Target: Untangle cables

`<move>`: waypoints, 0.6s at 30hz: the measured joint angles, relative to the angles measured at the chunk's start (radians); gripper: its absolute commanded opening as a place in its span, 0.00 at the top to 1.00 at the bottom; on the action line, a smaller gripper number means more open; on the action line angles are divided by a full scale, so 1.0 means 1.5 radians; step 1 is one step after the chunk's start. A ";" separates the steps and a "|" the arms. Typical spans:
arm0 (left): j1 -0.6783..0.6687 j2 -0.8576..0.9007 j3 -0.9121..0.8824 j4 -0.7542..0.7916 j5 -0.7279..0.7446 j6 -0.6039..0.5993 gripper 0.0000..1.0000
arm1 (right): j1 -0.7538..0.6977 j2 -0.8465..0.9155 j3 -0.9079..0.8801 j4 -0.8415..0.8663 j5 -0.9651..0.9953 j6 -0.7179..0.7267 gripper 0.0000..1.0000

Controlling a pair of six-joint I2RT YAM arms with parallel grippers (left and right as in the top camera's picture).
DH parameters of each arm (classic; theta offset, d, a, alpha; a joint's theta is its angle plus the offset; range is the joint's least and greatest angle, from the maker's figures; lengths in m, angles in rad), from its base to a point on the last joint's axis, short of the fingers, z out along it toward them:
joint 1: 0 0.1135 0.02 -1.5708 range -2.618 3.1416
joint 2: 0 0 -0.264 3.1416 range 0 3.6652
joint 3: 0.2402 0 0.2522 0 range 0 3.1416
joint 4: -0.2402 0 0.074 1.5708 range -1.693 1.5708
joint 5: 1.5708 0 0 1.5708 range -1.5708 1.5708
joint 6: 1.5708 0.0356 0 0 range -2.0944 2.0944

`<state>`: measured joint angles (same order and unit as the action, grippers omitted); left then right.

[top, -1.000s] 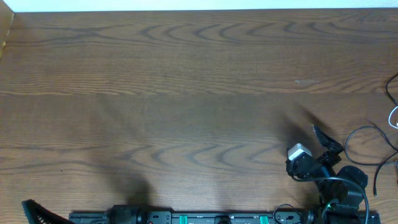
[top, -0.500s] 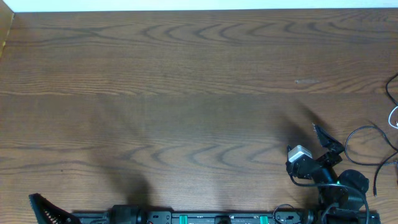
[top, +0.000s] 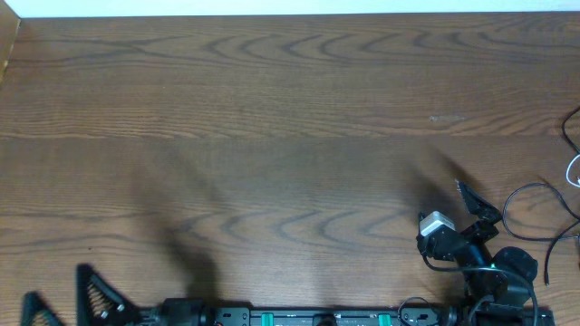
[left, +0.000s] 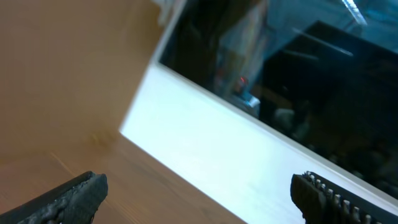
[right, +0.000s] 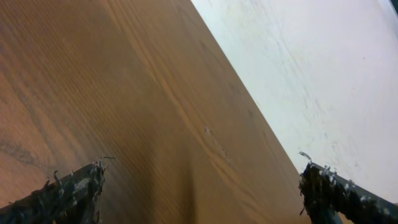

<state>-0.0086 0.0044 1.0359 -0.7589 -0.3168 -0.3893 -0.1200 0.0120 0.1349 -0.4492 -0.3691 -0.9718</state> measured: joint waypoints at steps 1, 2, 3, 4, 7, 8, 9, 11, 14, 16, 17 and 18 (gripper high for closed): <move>0.000 0.000 -0.014 0.000 0.008 -0.013 0.00 | 0.000 0.000 0.000 0.000 0.000 0.000 0.01; 0.000 0.000 -0.031 -0.001 0.017 -0.026 0.00 | 0.000 0.000 0.000 0.000 0.000 0.000 0.01; 0.000 0.000 -0.048 -0.001 0.023 -0.036 0.01 | 0.000 0.000 0.000 0.000 0.000 0.000 0.01; 0.000 0.000 -0.069 0.002 0.030 -0.042 0.00 | 0.000 0.000 0.000 0.000 0.000 0.000 0.01; 0.000 0.000 -0.134 0.028 0.058 -0.060 0.01 | 0.000 0.000 0.000 0.000 0.000 0.000 0.01; 0.000 0.000 -0.151 0.037 0.067 -0.064 0.00 | 0.000 0.000 0.000 0.000 0.000 0.000 0.01; 0.000 0.000 -0.174 0.050 0.080 -0.068 0.01 | 0.000 0.000 0.000 0.000 0.000 0.000 0.01; 0.000 0.000 -0.211 0.061 0.096 -0.073 0.00 | 0.000 0.000 0.000 0.000 0.000 0.000 0.01; 0.000 0.000 -0.261 0.060 0.108 -0.072 0.00 | 0.000 0.000 0.000 -0.001 0.000 0.000 0.01; 0.000 0.000 -0.296 0.065 0.108 -0.072 0.00 | 0.000 0.000 0.000 -0.001 0.000 0.000 0.01; 0.000 0.000 -0.318 0.077 0.108 -0.071 0.00 | 0.000 0.000 0.000 -0.001 0.000 0.000 0.01; 0.000 0.000 -0.330 0.085 0.108 -0.071 0.00 | 0.000 0.000 0.000 -0.001 0.000 0.000 0.01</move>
<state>-0.0086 0.0048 0.5407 -0.6312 -0.1555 -0.4961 -0.1200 0.0116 0.1345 -0.4500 -0.3691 -0.9718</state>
